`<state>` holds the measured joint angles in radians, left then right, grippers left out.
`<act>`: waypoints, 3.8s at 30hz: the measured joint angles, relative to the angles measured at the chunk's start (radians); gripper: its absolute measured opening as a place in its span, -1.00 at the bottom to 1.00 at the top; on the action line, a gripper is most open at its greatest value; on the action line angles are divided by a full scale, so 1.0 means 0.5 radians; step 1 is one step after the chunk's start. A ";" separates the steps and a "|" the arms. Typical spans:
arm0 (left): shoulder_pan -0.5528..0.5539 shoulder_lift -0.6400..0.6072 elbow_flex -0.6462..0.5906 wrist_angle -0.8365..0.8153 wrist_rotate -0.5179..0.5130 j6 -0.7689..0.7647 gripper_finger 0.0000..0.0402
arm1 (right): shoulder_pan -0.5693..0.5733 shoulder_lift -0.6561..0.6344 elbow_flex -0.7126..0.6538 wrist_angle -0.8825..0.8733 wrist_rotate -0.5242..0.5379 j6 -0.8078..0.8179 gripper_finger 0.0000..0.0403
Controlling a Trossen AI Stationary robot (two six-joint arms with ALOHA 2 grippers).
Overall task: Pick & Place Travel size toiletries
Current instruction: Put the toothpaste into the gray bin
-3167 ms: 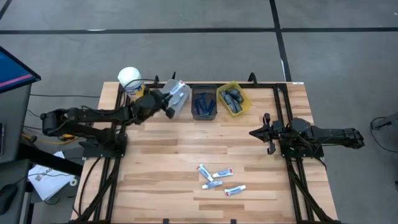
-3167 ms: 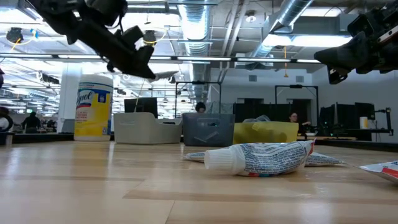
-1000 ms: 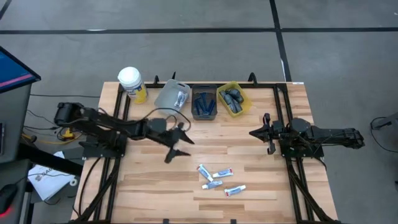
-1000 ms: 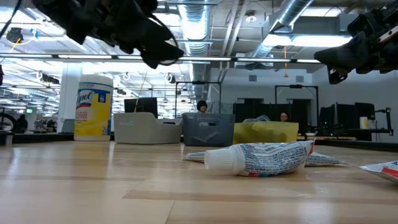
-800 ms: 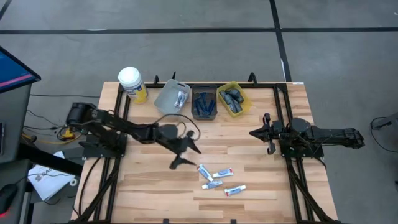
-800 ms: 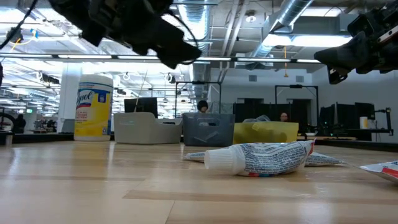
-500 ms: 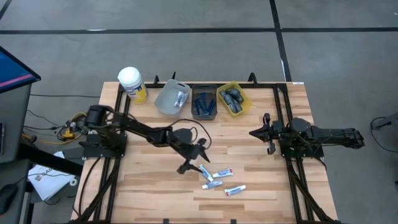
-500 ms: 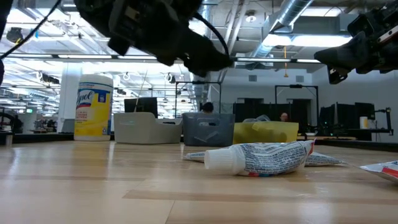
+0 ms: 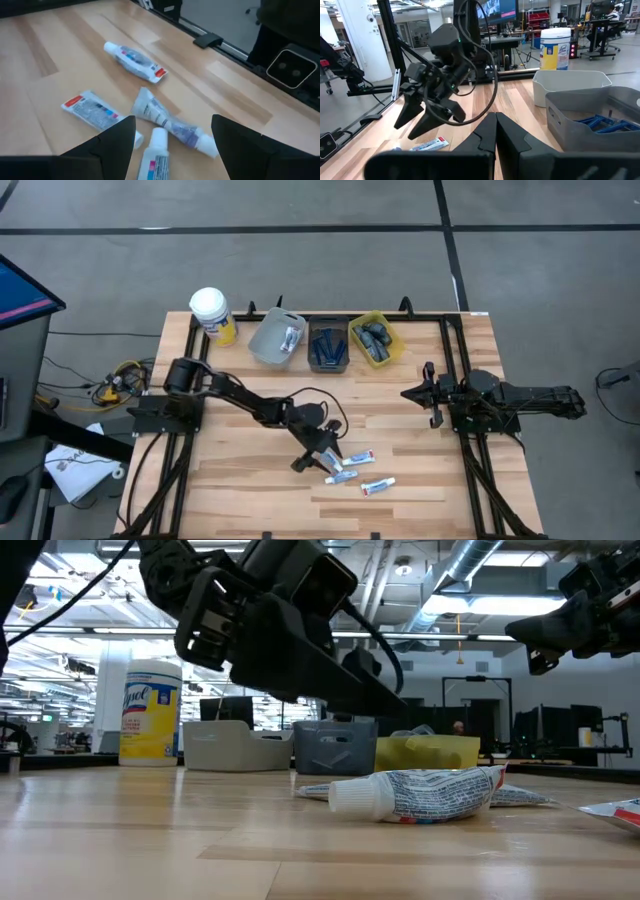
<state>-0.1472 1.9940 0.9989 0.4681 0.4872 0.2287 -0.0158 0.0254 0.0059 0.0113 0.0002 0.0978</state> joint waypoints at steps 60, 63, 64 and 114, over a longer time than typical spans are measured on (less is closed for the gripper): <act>-0.013 0.128 -0.007 -0.086 -0.290 -0.065 -0.46 | 0.000 0.000 0.000 0.000 0.000 0.000 -1.00; -0.013 0.096 -0.007 -0.101 -0.307 -0.064 -0.46 | 0.000 0.000 0.000 -0.001 -0.001 0.000 -1.00; -0.013 0.073 -0.012 -0.130 -0.323 -0.064 -0.46 | 0.000 0.000 0.000 0.000 0.000 0.000 -1.00; 1.158 -1.354 -0.268 -0.713 -2.403 -0.614 -0.46 | 0.000 0.000 0.000 0.000 -0.001 0.000 -1.00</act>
<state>0.4317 1.3170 0.8649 0.1116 -0.7142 -0.0781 -0.0158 0.0253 0.0059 0.0113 -0.0001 0.0976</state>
